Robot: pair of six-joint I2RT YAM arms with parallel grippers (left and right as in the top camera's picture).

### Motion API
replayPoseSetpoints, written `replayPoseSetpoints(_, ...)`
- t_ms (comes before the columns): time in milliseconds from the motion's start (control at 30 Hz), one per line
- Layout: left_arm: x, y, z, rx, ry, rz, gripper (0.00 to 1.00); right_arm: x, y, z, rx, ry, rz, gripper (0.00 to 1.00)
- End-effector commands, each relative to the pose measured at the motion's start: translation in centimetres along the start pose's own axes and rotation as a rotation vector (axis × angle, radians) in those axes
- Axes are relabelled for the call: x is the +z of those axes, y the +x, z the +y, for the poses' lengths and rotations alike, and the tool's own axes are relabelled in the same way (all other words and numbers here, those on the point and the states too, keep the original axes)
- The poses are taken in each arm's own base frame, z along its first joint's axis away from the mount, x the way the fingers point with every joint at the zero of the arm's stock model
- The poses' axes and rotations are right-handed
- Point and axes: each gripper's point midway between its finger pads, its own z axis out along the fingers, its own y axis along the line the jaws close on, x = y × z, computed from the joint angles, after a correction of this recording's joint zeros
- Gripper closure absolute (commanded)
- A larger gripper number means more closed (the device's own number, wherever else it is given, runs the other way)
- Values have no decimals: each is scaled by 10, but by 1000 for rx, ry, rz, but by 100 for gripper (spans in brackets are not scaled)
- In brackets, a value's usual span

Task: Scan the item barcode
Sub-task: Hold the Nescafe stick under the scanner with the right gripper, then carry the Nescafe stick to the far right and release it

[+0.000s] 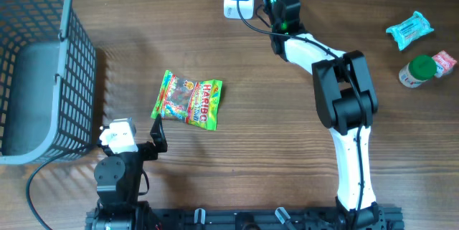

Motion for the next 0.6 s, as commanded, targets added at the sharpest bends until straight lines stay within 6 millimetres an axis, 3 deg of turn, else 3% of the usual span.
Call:
replayPoseSetpoints(0,1,2,-3,16,15,2,0,3,22,-9,-18,-35,59,96)
replayPoseSetpoints(267,1,2,-3,16,15,2,0,1,34,5,-235,-134,121,95)
replayPoseSetpoints(333,1,2,-3,16,15,2,0,-1,29,27,-259,-247,133,96)
replayPoseSetpoints(400,1,2,-3,16,15,2,0,-9,18,58,-262,-409,147,95)
replayPoseSetpoints(467,1,2,-3,16,15,2,0,-19,-9,84,-218,-508,135,95)
replayPoseSetpoints(533,1,2,-3,16,15,2,0,-21,-31,87,-206,-487,162,95)
replayPoseSetpoints(567,1,2,-3,16,15,2,0,-19,-44,80,-196,-415,198,95)
